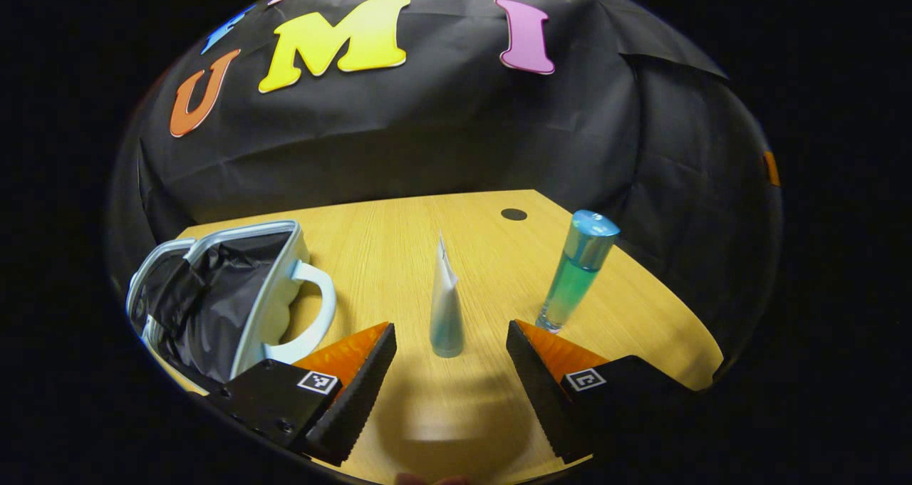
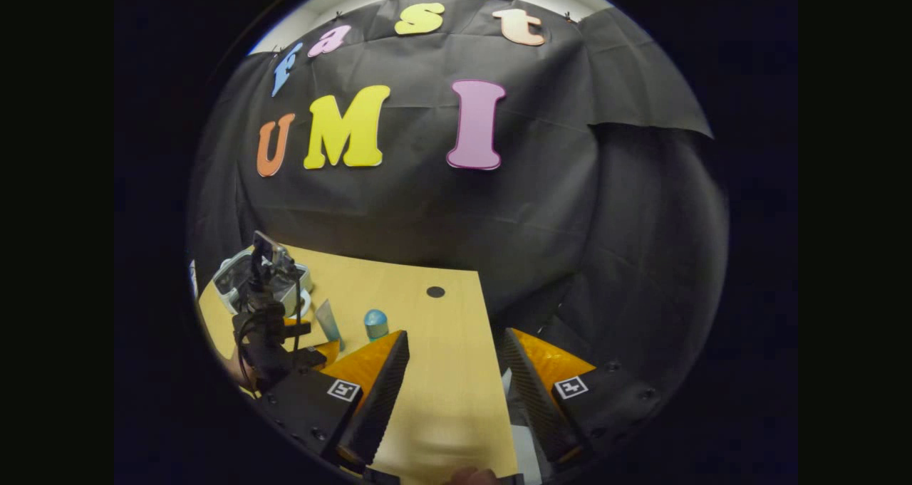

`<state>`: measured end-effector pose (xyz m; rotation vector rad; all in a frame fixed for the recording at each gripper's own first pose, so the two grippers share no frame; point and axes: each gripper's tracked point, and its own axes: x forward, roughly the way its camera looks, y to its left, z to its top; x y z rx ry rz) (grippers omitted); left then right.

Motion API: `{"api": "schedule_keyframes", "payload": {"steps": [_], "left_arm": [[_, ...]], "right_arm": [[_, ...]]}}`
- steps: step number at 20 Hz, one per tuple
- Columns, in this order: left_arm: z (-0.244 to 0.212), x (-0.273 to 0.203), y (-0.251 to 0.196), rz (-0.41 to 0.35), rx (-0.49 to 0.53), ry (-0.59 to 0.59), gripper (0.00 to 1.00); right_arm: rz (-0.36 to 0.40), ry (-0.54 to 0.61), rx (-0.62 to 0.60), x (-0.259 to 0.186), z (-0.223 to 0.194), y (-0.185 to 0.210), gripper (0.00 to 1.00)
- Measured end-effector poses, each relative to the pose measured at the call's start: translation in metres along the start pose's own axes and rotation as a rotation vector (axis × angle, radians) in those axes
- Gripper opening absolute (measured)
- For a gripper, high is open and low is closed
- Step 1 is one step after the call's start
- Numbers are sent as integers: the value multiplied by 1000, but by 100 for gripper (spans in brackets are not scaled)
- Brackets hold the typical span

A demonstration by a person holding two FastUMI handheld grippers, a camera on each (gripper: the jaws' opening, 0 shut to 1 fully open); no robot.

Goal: First open the suitcase, pack the skin care products into it, and then close the suitcase.

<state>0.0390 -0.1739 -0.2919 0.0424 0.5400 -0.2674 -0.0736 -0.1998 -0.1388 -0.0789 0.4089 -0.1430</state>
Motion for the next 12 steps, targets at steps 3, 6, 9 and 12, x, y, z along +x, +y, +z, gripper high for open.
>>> {"api": "schedule_keyframes", "payload": {"steps": [3, 6, 9, 12], "left_arm": [[-5, 19, 3, 15, 13, 21, 99], [-1, 32, 5, 15, -7, 21, 96], [-3, 38, 7, 19, -3, 42, 68], [-4, 41, 4, 7, 22, 57, 43]], "right_arm": [[-26, 23, 7, -2, -7, -10, 80], [-34, 34, 6, -4, -10, -14, 80], [-33, 37, 4, -4, -10, -13, 80], [-26, 41, 2, -1, -11, -8, 80]]}}
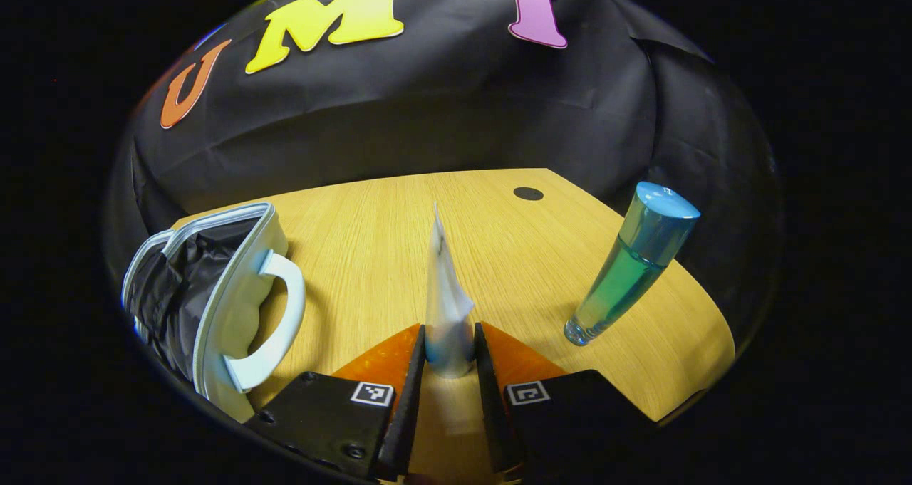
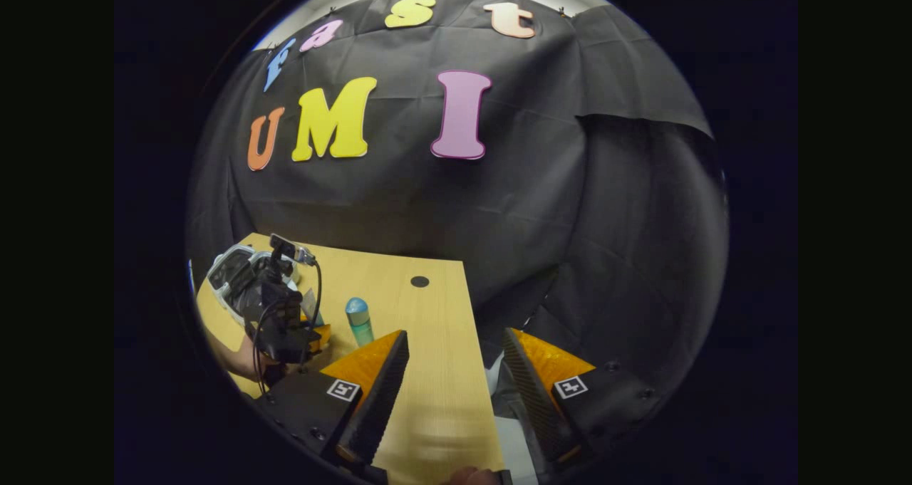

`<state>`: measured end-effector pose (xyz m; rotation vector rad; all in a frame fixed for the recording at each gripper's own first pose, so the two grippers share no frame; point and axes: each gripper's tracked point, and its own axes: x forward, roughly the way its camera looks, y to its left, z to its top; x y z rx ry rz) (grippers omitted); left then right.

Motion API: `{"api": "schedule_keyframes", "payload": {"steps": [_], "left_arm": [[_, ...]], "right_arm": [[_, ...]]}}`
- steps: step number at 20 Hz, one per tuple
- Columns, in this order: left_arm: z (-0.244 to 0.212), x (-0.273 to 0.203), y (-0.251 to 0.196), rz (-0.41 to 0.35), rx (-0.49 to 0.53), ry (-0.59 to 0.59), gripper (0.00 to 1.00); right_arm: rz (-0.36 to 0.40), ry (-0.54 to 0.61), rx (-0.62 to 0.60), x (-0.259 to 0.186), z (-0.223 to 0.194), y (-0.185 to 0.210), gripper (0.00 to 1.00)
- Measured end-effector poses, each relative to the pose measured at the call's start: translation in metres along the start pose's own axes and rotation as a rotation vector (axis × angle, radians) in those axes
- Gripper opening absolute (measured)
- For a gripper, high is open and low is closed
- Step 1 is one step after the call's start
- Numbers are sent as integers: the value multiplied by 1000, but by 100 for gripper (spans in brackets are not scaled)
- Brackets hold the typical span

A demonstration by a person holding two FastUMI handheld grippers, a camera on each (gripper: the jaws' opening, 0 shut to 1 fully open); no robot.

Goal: First open the suitcase, pack the skin care products into it, and then close the suitcase.

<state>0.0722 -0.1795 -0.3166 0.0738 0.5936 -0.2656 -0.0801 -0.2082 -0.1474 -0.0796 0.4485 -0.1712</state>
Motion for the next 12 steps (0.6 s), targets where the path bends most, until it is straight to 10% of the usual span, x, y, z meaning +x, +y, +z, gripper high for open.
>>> {"api": "schedule_keyframes", "payload": {"steps": [12], "left_arm": [[45, -102, 21, -59, -75, -33, 35]], "right_arm": [[239, 66, -8, 70, -66, 103, 80]]}}
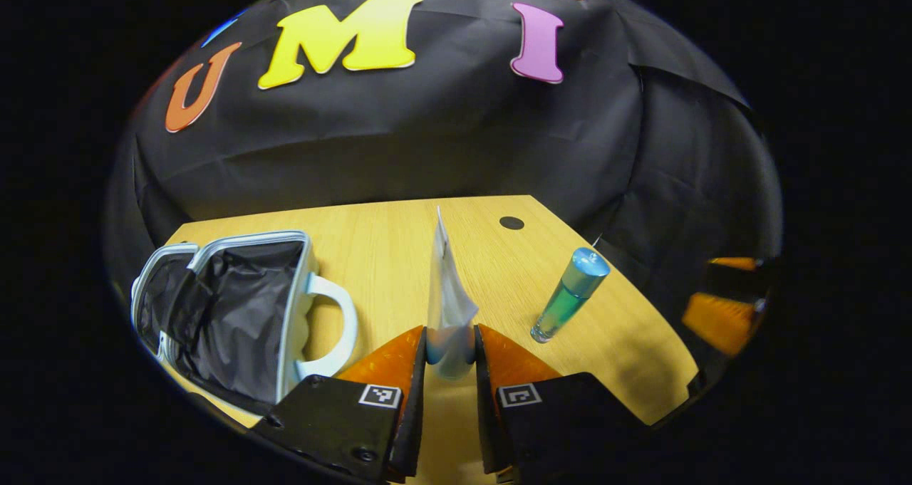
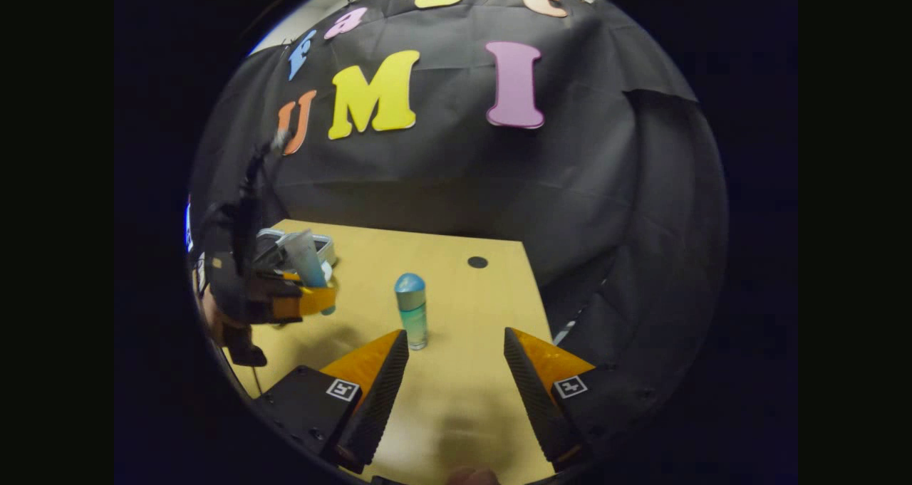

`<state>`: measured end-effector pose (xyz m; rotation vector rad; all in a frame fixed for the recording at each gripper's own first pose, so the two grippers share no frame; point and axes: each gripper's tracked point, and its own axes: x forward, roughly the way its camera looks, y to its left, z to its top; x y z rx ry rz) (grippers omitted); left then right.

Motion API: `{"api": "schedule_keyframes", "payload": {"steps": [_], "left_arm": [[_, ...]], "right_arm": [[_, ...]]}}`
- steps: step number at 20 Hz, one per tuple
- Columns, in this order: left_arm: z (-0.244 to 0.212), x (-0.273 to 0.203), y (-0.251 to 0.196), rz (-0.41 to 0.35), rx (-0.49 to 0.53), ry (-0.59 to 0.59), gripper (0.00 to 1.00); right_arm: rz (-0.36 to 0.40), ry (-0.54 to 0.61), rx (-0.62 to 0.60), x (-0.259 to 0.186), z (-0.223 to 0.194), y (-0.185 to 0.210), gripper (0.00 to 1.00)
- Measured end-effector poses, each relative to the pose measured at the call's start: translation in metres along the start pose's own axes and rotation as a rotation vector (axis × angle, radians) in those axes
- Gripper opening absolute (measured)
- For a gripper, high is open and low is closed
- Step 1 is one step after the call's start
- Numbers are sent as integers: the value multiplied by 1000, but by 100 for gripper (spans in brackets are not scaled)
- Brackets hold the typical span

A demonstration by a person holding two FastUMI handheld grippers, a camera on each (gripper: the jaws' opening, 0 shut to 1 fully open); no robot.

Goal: First open the suitcase, pack the skin care products into it, and then close the suitcase.

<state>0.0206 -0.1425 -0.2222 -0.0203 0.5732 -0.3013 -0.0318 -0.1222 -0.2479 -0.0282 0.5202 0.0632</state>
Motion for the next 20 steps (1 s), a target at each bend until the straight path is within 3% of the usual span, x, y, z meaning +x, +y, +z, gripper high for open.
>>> {"api": "schedule_keyframes", "payload": {"steps": [4, 9, 16, 20], "left_arm": [[7, -56, 17, 17, -34, 7, 35], [8, -115, 57, 116, -51, 2, 35], [-4, -153, 110, 238, -98, 19, 35], [-3, -170, 135, 282, -90, 12, 35]], "right_arm": [[50, 38, 23, 43, -20, 22, 80], [68, 88, 68, 103, -32, 35, 80], [85, 128, 64, 141, -41, 45, 76], [65, 156, 69, 150, -45, 43, 48]]}}
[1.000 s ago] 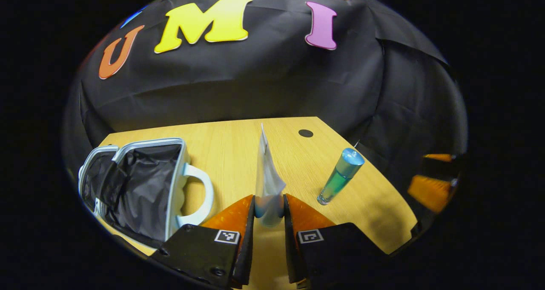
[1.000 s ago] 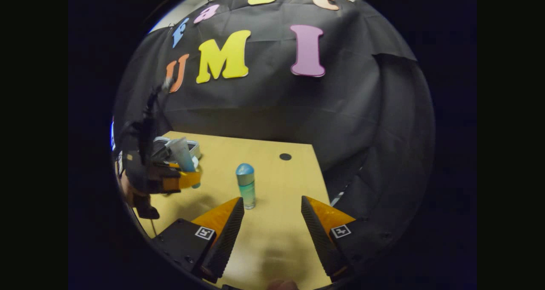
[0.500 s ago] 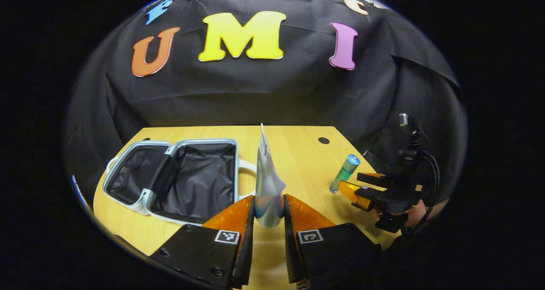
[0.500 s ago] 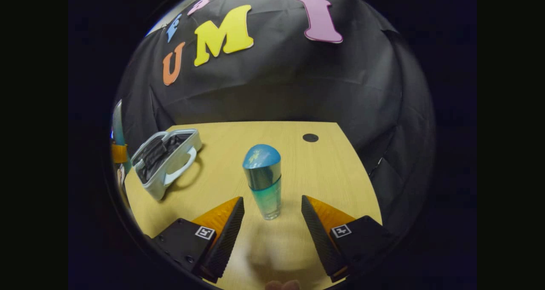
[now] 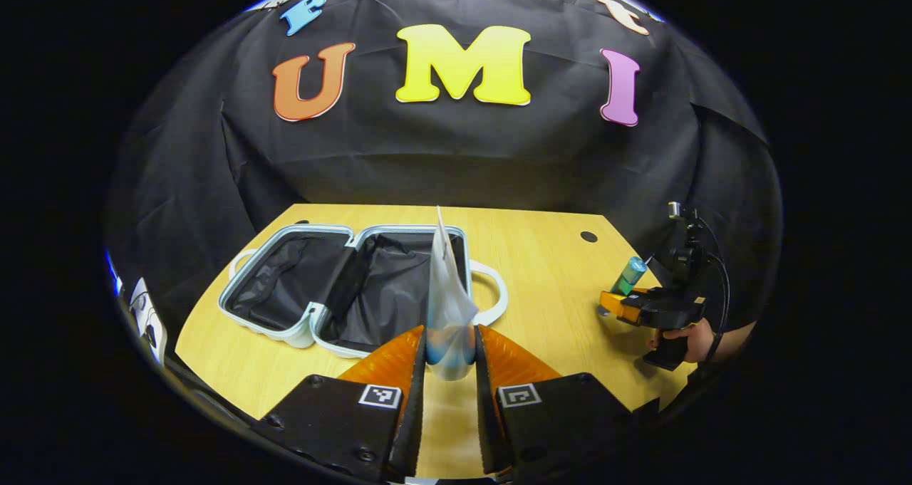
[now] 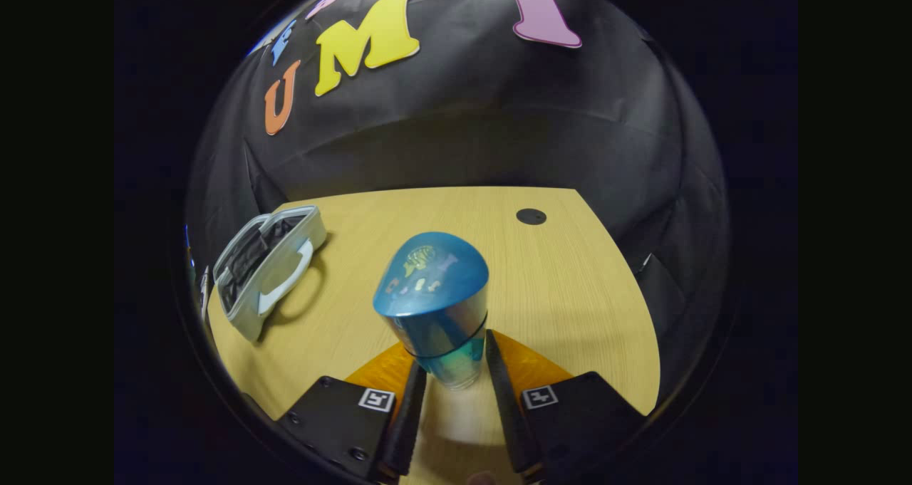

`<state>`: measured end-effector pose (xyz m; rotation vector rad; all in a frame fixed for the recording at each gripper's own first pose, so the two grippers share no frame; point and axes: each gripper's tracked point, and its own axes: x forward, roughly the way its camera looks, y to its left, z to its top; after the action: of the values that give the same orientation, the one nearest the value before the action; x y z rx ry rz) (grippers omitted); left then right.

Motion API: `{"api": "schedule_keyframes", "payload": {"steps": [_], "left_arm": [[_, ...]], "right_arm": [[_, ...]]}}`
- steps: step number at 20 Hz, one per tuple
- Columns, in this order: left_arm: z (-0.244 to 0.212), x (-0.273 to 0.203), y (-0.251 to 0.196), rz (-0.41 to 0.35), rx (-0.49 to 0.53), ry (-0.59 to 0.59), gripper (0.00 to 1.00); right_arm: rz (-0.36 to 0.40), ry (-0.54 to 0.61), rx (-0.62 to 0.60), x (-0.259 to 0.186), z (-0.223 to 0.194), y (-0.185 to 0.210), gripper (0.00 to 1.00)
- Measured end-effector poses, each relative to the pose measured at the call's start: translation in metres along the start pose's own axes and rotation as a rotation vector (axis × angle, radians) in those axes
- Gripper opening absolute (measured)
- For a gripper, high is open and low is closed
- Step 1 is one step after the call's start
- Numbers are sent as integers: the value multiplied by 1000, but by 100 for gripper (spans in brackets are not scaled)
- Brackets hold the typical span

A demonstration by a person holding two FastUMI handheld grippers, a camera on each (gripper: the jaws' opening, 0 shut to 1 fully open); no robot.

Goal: First open the suitcase, pack the skin care products into it, and then close the suitcase.

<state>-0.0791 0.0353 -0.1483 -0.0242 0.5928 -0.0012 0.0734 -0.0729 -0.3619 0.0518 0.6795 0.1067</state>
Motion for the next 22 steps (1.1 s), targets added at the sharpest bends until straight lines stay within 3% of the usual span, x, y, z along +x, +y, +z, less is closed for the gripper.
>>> {"api": "schedule_keyframes", "payload": {"steps": [3, 7, 12, 17, 22], "left_arm": [[3, 2, 25, 18, 6, 1, 35], [8, 18, 57, 12, -4, 20, 35], [16, 55, 84, -96, 12, 115, 35], [-7, 113, 91, -242, 7, 366, 35], [-42, 163, 91, -296, -13, 641, 35]], "right_arm": [[-5, 12, -29, -1, 1, 3, 39], [4, 19, -45, -15, 7, 9, 34], [82, 22, -6, -66, 24, 38, 35], [156, 28, 65, -130, 31, 65, 35], [139, 13, 150, -179, 31, 64, 34]]}}
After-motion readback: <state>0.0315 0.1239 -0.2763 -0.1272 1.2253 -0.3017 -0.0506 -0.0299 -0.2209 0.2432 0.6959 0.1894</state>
